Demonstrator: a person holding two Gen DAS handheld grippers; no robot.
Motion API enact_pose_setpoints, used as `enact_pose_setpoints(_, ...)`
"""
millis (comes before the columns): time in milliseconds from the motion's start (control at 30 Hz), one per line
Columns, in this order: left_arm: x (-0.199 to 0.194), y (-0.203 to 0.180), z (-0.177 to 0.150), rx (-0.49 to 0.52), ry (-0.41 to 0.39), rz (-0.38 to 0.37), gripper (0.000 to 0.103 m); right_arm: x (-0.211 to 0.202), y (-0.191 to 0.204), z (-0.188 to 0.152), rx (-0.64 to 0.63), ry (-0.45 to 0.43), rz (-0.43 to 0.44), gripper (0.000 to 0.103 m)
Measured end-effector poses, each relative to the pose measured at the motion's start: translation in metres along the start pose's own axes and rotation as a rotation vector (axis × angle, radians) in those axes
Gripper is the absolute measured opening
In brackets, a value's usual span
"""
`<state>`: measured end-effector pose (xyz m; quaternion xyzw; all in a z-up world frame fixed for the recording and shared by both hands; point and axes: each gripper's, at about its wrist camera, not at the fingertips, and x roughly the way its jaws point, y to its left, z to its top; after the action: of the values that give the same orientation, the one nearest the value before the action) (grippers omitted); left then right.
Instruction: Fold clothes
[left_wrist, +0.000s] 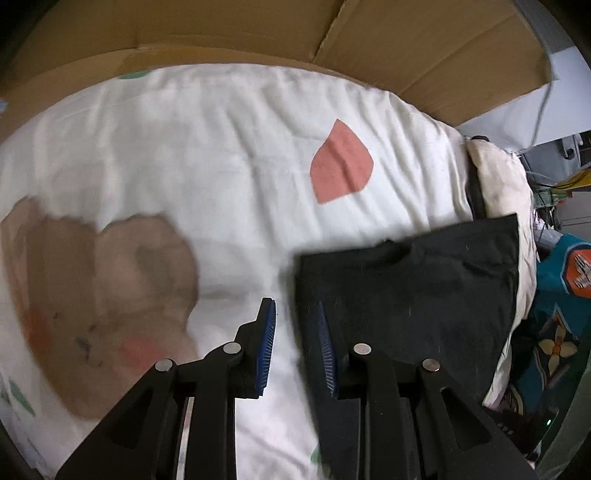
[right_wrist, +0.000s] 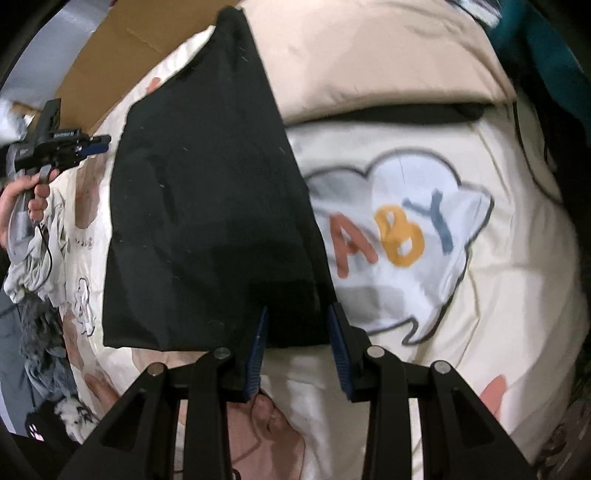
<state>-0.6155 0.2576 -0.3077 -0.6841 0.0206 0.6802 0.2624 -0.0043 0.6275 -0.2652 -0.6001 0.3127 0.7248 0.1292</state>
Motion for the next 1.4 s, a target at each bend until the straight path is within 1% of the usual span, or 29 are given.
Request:
enact_pose_setpoints(100, -0.016, 0.001, -0.026, 0.004, -0.011, -0.013, 0.023, -0.008, 0.009, 0.005, -0.035, -0.029, 0.016, 0.032)
enact_pose_setpoints(200, -0.025, 0.006, -0.056, -0.037, -0.005, -0.027, 0.023, -0.012, 0.022, 0.010, -0.055, -0.047, 0.037, 0.032)
enact_pose_setpoints(267, -0.029, 0.007, -0.077, -0.033, -0.007, -0.032, 0.023, -0.011, 0.031, 0.013, -0.073, -0.060, 0.046, 0.032)
enact_pose_setpoints(333, -0.027, 0.001, -0.097, -0.014, 0.007, -0.048, 0.023, -0.008, 0.036, 0.016, -0.083, -0.056, 0.055, 0.032)
enact_pose_setpoints(400, -0.020, -0.001, -0.113, -0.029, 0.015, -0.065, 0.023, -0.007, 0.038, 0.013, -0.096, -0.052, 0.060, 0.032)
enact_pose_setpoints(467, -0.013, -0.007, -0.127, -0.025, 0.026, -0.078, 0.023, -0.004, 0.045, 0.017, -0.115, -0.054, 0.060, 0.032)
enact_pose_setpoints(533, -0.009, -0.013, -0.136, -0.012, 0.016, -0.091, 0.023, -0.001, 0.050, 0.022, -0.129, -0.056, 0.070, 0.032)
enact_pose_setpoints(667, -0.002, -0.027, -0.149, -0.006, 0.007, -0.137, 0.023, 0.002, 0.064, 0.027, -0.155, -0.072, 0.095, 0.032)
enact_pose_setpoints(733, 0.000, -0.034, -0.153, 0.003, 0.009, -0.145, 0.023, 0.007, 0.071, 0.029, -0.163, -0.076, 0.108, 0.032)
enact_pose_setpoints(800, 0.000, -0.040, -0.156, 0.019, -0.004, -0.145, 0.023, 0.012, 0.081, 0.031, -0.175, -0.081, 0.120, 0.032)
enact_pose_setpoints(867, 0.000, -0.048, -0.154, 0.034, -0.036, -0.126, 0.023, 0.017, 0.090, 0.033, -0.190, -0.081, 0.134, 0.032)
enact_pose_setpoints(900, 0.000, -0.050, -0.155, 0.039, -0.035, -0.132, 0.023, 0.019, 0.095, 0.033, -0.199, -0.080, 0.141, 0.032)
enact_pose_setpoints(967, 0.005, -0.056, -0.156, 0.051, -0.025, -0.146, 0.023, 0.025, 0.105, 0.032, -0.216, -0.077, 0.152, 0.032)
enact_pose_setpoints(1100, 0.016, -0.060, -0.159, 0.057, -0.001, -0.150, 0.023, 0.033, 0.121, 0.030, -0.246, -0.063, 0.175, 0.030)
enact_pose_setpoints(1233, 0.023, -0.071, -0.165, 0.092, 0.019, -0.159, 0.023, 0.041, 0.139, 0.031, -0.283, -0.060, 0.197, 0.029)
enact_pose_setpoints(1400, 0.037, -0.083, -0.170, 0.130, 0.042, -0.164, 0.023, 0.061, 0.148, 0.033, -0.311, -0.035, 0.169, 0.028)
